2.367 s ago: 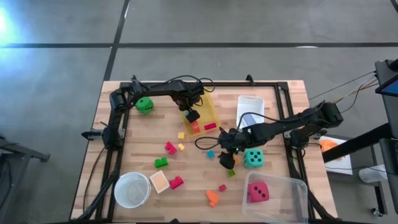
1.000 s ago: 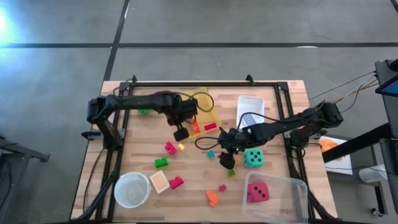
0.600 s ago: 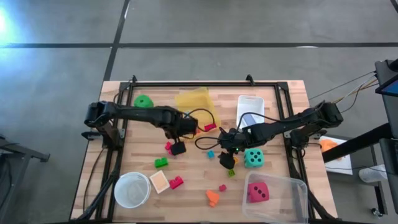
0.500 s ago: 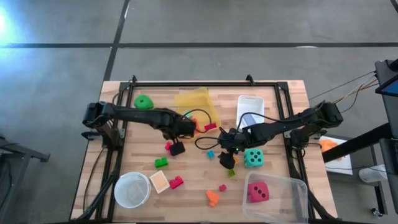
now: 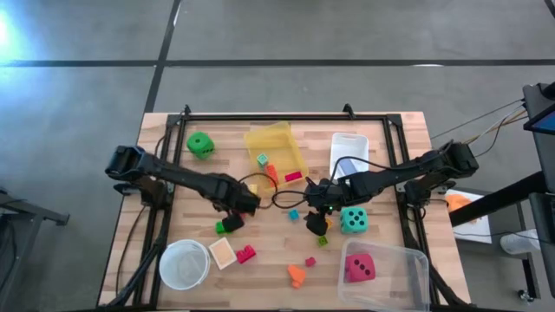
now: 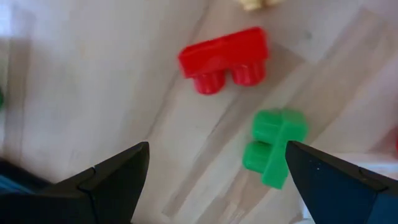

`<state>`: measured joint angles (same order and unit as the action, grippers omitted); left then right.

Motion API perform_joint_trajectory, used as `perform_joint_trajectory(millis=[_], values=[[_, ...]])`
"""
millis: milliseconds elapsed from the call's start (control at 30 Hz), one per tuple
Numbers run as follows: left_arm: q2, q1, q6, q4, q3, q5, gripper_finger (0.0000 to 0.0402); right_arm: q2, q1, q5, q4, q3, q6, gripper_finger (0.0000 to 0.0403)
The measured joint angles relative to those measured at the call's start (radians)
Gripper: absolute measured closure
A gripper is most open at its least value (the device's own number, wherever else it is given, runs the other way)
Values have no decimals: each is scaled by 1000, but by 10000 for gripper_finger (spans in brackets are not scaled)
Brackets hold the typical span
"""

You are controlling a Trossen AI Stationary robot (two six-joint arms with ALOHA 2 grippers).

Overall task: Pick & Place Toys
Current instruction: Put the green game piece into the yellow bin

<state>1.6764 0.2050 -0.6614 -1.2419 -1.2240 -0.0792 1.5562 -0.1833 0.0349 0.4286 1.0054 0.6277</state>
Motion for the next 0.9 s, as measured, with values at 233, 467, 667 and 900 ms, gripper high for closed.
perform_joint_trajectory(millis=[233, 467, 667, 900], values=[[-5, 142, 28, 60, 1, -1, 22, 0, 0, 0, 0, 0, 0, 148], [-6, 216, -106, 92, 3, -43, 22, 0, 0, 0, 0, 0, 0, 148], [-5, 210, -203, 102, 63, -48, 22, 0, 0, 0, 0, 0, 0, 148], [-5, 190, -230, 157, 159, -45, 23, 0, 0, 0, 0, 0, 0, 148]])
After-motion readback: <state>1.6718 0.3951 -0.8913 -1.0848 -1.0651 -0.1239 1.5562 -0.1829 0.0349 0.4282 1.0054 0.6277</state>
